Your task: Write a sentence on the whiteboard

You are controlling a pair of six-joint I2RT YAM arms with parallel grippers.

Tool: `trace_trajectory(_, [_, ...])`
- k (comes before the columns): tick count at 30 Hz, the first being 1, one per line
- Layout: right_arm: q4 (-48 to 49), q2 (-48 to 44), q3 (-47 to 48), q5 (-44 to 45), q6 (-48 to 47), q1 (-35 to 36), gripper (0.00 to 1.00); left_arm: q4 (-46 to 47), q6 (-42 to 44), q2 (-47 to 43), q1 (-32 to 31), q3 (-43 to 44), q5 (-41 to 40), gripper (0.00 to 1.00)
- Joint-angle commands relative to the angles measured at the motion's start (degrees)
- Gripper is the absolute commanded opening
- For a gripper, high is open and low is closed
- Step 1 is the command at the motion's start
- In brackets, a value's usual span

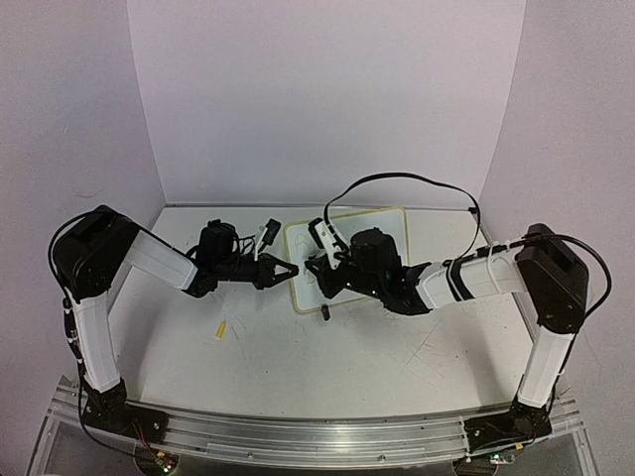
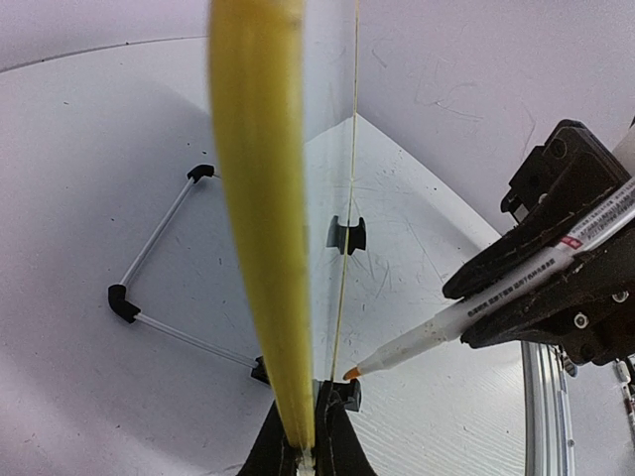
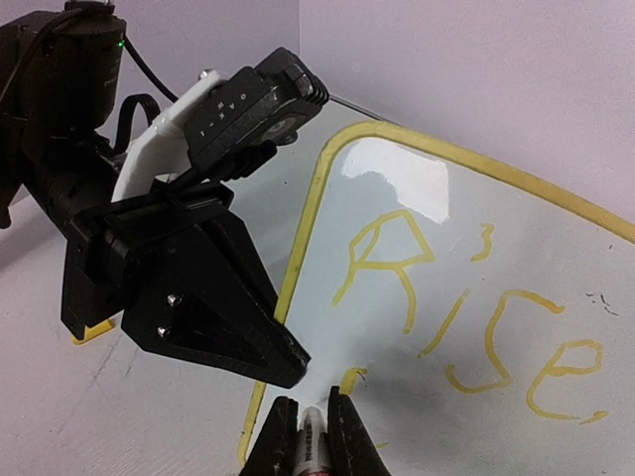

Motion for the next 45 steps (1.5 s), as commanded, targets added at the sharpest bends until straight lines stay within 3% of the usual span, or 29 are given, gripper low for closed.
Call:
trace_trajectory(1, [1.9, 1.5, 3.0, 1.9, -0.5, 0.2, 0.00, -5.7, 3.9, 0.4, 0.8, 0.8, -7.4, 0.00])
trace_trajectory(16, [0.8, 3.8, 5.1, 4.4, -0.7, 0.2, 0.00, -5.9, 4.1, 0.2, 0.7, 0.7, -7.6, 0.00])
trace_trajectory(38, [1.0, -0.6, 0.3, 18.3, -0.6, -0.2, 0.00, -6.1, 4.2, 0.0, 0.7, 0.6, -7.8, 0.00])
trace_trajectory(42, [4.3, -7.1, -4.4, 13.4, -1.4, 0.0, 0.00, -6.2, 4.2, 0.0, 0.7, 0.5, -7.8, 0.00])
trace_trajectory(45, [5.5, -11.5, -7.6, 3.6, -1.0, -0.1, 0.00, -6.3, 4.3, -0.1, 0.7, 0.6, -7.8, 0.00])
